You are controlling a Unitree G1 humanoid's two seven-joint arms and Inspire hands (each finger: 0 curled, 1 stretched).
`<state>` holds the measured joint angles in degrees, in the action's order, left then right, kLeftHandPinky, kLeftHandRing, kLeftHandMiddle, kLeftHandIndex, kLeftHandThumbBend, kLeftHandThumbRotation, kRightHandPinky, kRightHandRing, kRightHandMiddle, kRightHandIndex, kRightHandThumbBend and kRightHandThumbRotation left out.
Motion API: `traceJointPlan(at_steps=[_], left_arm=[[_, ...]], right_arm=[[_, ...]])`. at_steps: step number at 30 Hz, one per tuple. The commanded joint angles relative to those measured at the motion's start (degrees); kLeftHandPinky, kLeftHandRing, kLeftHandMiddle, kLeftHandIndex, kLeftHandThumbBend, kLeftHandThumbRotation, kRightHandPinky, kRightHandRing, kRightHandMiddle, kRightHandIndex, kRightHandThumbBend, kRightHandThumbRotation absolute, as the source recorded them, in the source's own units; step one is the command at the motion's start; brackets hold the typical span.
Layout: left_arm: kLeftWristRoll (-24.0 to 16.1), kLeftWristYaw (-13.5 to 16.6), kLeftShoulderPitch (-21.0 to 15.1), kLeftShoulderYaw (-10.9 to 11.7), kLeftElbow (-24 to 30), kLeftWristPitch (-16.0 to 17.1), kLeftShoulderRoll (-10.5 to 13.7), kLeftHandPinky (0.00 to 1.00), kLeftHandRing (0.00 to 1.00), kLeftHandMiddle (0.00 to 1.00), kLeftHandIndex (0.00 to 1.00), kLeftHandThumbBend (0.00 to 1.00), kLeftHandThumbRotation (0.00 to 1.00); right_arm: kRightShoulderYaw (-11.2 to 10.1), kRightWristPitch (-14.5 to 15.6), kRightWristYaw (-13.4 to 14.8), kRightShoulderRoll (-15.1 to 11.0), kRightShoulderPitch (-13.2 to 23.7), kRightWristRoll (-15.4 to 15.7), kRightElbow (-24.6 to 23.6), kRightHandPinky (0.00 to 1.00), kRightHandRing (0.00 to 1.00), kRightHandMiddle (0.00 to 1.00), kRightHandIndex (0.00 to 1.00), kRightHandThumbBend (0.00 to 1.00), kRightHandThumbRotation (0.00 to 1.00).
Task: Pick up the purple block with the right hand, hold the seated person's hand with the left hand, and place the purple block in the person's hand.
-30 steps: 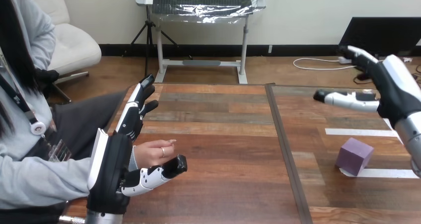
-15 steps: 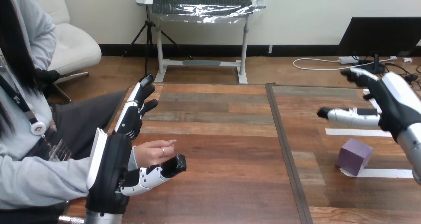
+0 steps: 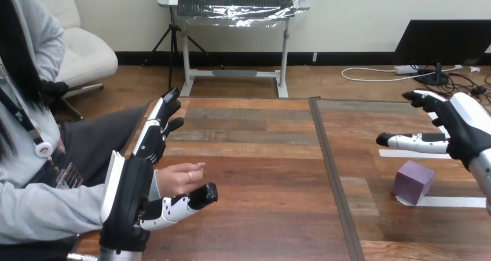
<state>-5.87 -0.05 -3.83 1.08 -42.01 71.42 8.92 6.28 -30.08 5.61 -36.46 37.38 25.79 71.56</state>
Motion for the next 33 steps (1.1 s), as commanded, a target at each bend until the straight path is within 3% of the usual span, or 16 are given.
traceJointPlan(at_steps=[1,33], left_arm=[[1.42,-0.34,-1.07,0.31,2.87,0.09,0.07,0.87,0.94,0.96,0.93,1.00,0.63],[6.28,-4.67,-0.56,-0.49,3.88,-0.66,0.18,0.87,0.94,0.96,0.93,1.00,0.59]], right_arm=[[0.34,0.48,0.20,-1.66,3.97,-0.32,-0.18,0.80,0.89,0.87,0.88,1.00,0.51],[3.14,3.77,-2.62,-2.28,0.30,0.41,-0.26,0.78,0.88,0.87,0.89,1.00,0.43]])
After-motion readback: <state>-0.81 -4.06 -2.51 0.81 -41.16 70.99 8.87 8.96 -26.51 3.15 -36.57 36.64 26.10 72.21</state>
